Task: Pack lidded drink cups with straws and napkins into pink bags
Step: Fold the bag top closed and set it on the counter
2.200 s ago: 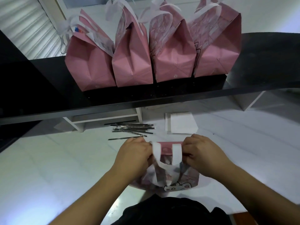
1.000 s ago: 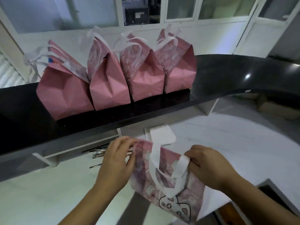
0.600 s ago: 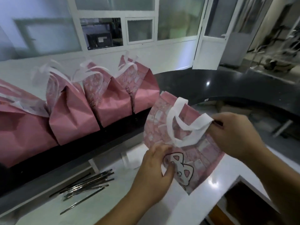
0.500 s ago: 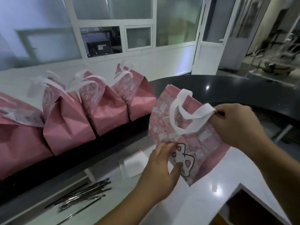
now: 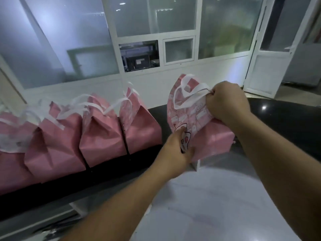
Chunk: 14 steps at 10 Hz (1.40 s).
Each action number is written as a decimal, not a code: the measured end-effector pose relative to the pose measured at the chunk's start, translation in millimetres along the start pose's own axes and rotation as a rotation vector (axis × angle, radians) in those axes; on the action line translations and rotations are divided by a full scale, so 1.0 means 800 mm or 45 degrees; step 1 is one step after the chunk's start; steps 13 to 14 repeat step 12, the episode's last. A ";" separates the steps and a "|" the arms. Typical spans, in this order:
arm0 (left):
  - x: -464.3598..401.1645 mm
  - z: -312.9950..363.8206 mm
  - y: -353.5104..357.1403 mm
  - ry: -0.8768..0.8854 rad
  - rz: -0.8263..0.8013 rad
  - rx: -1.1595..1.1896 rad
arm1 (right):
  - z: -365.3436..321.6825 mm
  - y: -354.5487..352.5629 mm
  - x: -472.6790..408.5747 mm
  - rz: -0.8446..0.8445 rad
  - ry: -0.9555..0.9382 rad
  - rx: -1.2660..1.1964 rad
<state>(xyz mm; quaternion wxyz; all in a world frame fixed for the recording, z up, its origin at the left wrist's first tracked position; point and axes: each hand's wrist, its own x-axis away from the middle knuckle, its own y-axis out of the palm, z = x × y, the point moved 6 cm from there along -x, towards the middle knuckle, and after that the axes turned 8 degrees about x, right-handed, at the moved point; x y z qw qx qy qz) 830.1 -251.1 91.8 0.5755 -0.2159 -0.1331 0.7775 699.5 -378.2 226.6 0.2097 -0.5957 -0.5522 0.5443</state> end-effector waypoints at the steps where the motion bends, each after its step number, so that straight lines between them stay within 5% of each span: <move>1: -0.041 -0.006 -0.006 -0.104 0.076 -0.097 | -0.009 0.040 -0.052 -0.014 -0.022 -0.070; 7: -0.131 -0.050 -0.030 -0.467 0.262 -0.181 | -0.086 0.199 -0.146 -0.257 -0.116 -0.217; 14: -0.050 -0.020 -0.073 -0.310 0.299 -0.100 | -0.097 0.124 -0.061 -0.214 -0.261 -0.078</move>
